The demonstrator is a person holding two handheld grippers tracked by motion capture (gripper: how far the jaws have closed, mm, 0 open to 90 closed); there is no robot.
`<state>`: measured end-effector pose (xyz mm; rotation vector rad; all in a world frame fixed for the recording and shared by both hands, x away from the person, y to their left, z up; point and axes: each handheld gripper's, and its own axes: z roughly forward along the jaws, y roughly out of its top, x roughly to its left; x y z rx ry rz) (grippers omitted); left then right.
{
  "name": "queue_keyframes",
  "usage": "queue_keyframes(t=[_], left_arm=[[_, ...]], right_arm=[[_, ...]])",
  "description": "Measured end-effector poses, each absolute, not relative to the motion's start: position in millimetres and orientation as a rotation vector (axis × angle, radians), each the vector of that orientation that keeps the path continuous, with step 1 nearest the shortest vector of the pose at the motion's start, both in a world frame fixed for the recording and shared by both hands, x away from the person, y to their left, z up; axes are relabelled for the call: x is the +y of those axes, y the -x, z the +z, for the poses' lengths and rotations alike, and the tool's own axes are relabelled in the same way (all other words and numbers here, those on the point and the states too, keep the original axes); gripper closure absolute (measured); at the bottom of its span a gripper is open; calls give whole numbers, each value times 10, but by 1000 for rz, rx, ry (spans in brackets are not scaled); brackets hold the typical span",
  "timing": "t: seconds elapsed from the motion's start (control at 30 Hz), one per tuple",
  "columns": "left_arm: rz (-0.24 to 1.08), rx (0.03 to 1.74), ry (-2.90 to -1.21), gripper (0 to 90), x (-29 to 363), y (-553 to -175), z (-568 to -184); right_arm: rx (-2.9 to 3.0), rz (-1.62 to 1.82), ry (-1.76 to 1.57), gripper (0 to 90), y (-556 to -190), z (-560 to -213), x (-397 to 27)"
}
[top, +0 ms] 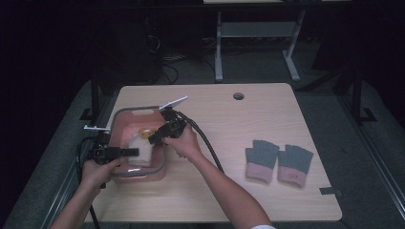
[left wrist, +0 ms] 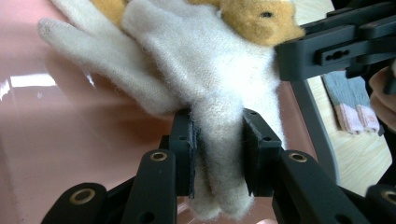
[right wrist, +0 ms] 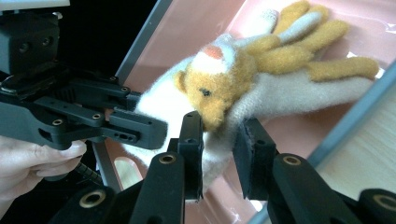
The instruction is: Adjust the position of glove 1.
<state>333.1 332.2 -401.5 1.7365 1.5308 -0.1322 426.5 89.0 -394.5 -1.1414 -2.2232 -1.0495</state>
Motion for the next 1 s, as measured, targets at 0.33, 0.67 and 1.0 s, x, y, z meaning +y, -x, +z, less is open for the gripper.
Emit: queue_keyframes(t=[0.33, 0.67, 1.0], left_arm=[[-126, 1590, -1776, 683, 3294, -3354, -4035], [-113, 1628, -1832, 623, 3256, -3363, -4054], [-60, 1629, -1821, 599, 3340, -3358, -3977]], right_arm=[[-2212, -1099, 1170, 732, -4258, -3868, 746], [-2210, -1122, 1163, 732, -4240, -3821, 680], [-2197, -1144, 1153, 731, -4229, -3796, 622]])
